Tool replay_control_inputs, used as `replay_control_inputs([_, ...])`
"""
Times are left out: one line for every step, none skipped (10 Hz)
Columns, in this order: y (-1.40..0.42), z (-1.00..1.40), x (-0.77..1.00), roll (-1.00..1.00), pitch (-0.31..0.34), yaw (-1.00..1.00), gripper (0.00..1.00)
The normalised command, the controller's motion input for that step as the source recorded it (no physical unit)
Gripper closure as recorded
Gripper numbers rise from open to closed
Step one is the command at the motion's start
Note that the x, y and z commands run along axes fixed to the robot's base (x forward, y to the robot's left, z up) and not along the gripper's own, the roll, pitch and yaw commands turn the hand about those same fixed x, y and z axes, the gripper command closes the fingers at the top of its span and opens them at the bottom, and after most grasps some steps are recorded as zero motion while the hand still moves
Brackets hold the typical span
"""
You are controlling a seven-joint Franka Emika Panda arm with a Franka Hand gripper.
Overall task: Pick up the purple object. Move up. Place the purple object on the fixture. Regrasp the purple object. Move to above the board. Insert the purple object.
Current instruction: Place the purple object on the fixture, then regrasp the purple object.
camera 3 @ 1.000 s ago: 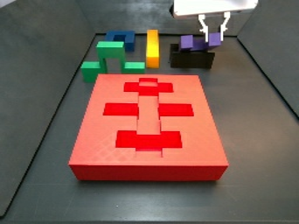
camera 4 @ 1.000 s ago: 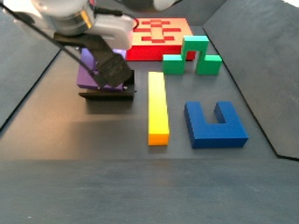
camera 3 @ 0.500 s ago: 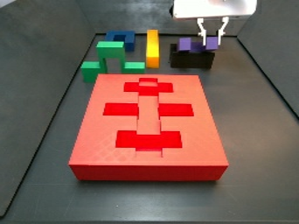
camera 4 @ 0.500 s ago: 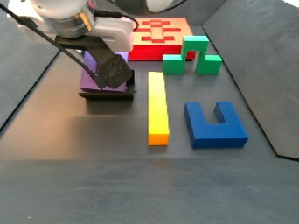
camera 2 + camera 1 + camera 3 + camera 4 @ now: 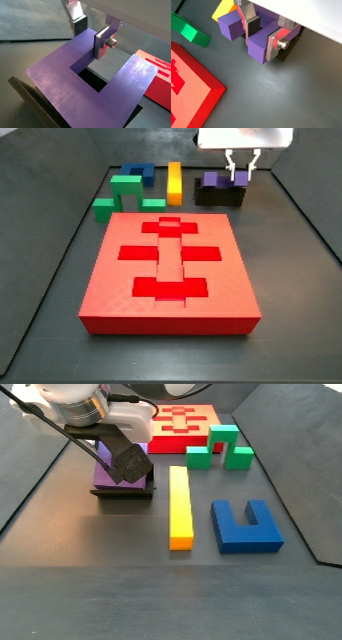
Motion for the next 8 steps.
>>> replay_control_inputs([0.00, 0.00, 0.00, 0.00, 0.000, 0.00, 0.00])
replay_control_inputs([0.00, 0.00, 0.07, 0.02, 0.000, 0.00, 0.00])
replay_control_inputs([0.00, 0.10, 0.13, 0.00, 0.000, 0.00, 0.00])
replay_control_inputs([0.13, 0.54, 0.26, -0.18, -0.129, 0.00, 0.00])
replay_control_inputs([0.13, 0.70, 0.26, -0.19, -0.297, 0.00, 0.00])
replay_control_inputs([0.15, 0.73, 0.21, -0.04, -0.266, 0.05, 0.00])
replay_control_inputs([0.04, 0.58, 0.00, 0.27, -0.323, 0.08, 0.00])
replay_control_inputs([0.00, 0.40, 0.00, 0.79, -0.323, 0.12, 0.00])
